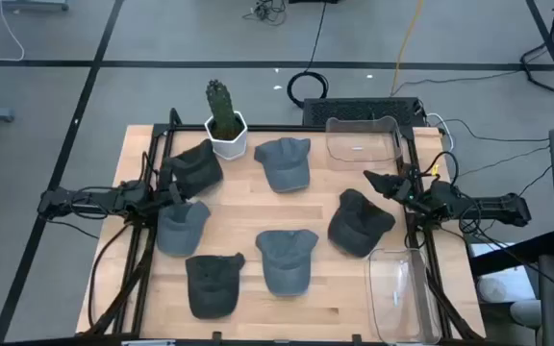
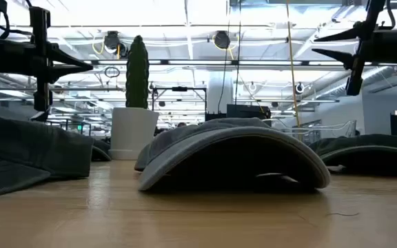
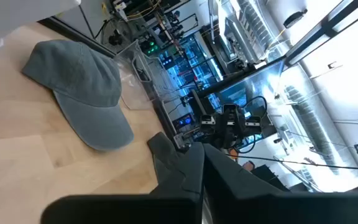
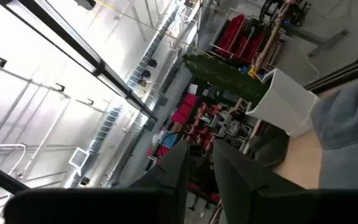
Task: Pick & Place hat
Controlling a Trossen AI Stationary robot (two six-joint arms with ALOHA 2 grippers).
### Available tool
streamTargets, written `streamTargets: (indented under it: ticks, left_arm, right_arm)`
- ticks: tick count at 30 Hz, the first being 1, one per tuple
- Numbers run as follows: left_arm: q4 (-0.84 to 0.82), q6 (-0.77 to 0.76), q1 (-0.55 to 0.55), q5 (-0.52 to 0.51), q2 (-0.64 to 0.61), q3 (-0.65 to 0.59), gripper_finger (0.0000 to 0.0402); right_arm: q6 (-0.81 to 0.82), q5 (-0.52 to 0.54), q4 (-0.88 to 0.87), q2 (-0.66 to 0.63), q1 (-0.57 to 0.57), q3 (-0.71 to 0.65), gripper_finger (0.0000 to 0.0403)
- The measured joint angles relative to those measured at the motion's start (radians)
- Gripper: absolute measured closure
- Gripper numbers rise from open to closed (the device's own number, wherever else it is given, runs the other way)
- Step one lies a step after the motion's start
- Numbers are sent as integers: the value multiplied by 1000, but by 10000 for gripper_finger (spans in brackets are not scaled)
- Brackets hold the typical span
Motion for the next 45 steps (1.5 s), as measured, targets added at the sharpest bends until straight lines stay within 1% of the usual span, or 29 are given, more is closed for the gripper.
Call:
streamTargets:
  ticks: [6,13,18,20,23,24,26,28,32,36,39,43,45]
  left_arm:
    - [7,-4,0,2,0,0,378]
    - [9,-3,0,2,0,0,397]
    - [37,-15,0,2,0,0,379]
    - [39,-32,0,2,0,0,378]
    - [126,-81,0,-14,0,3,392]
    - [165,-70,0,-18,1,13,396]
    - [219,15,-1,-17,0,64,396]
    - [184,130,-2,-19,3,151,395]
    - [-28,342,-2,-25,79,370,397]
    - [-238,459,-1,-28,214,576,390]
    - [-285,520,-1,-11,326,690,392]
    - [-281,596,-1,56,472,813,398]
    - [-302,620,-1,84,536,857,393]
  right_arm:
    - [-12,-4,-3,77,0,31,332]
    - [-93,-8,0,216,0,111,332]
    - [-118,-40,-10,307,1,152,332]
    - [-127,-52,-4,335,1,173,332]
    - [-132,-76,-9,374,1,216,332]
    - [-141,-94,-17,385,1,240,332]
    - [-167,-124,-88,405,1,304,332]
    - [-201,-146,-218,424,1,384,332]
    - [-259,-180,-538,469,0,565,332]
    - [-281,-241,-813,526,0,725,332]
    - [-288,-296,-933,577,0,806,332]
    - [-298,-361,-1011,660,1,888,332]
    - [-296,-381,-1081,708,1,923,332]
